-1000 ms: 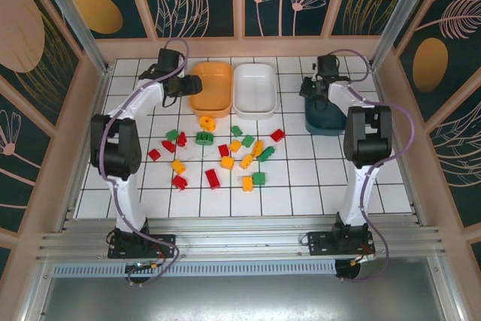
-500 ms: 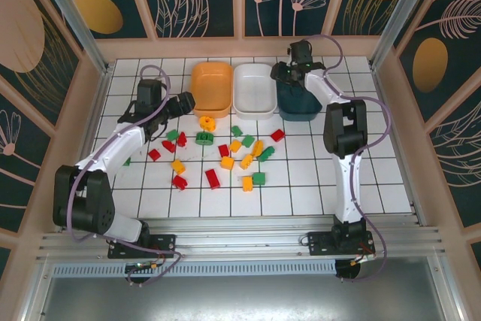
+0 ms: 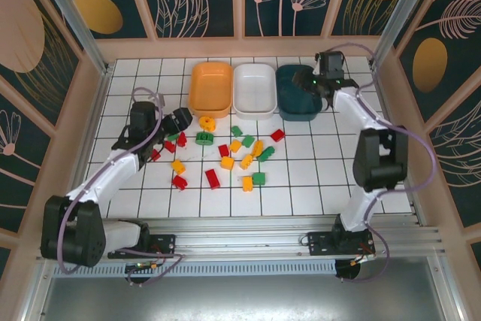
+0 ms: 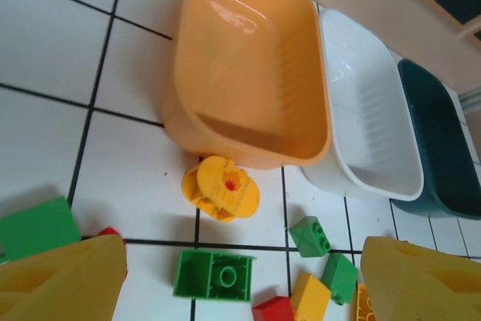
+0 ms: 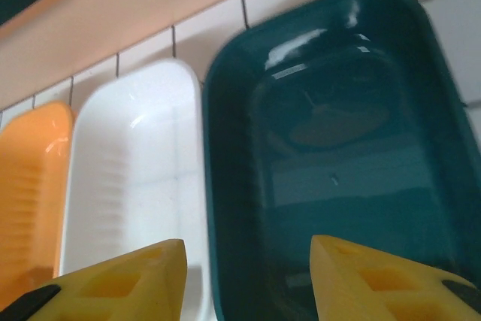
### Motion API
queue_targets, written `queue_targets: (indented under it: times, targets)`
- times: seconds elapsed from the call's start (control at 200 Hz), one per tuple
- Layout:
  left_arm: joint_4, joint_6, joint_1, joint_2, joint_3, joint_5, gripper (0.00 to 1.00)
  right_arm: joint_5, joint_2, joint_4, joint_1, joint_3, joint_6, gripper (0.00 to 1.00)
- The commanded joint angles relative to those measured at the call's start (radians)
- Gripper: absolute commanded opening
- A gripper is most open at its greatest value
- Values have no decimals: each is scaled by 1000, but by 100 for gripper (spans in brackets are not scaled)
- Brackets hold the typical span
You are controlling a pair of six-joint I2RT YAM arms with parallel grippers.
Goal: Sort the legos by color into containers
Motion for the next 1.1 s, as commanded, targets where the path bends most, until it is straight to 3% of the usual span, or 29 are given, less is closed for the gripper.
queue_targets:
  times: [0.0, 0.105, 0.22, 0.355, 0.581, 0.811, 1.096]
  targets:
    - [71, -130, -5, -97, -109, -67, 81, 129, -124, 90, 88, -228, 66, 48]
    - [47, -171, -5, -187, -181, -110, 82, 263, -261, 124, 197, -435, 104, 51]
    - [41, -216, -5, -275, -255, -115, 82, 294, -344, 99, 329, -558, 156, 56]
    - [116, -272, -5, -305, -327, -47, 83, 274, -379, 108, 478, -636, 273, 57]
    - [124, -266, -7, -261, -310, 22, 83, 288, -376, 16, 670, -631, 332, 65]
    - [145, -274, -7, -276, -304, 33, 83, 329, -317, -35, 770, -623, 373, 65]
    - [164, -285, -9, -268, -308, 48, 83, 380, -276, -82, 794, -638, 360, 61]
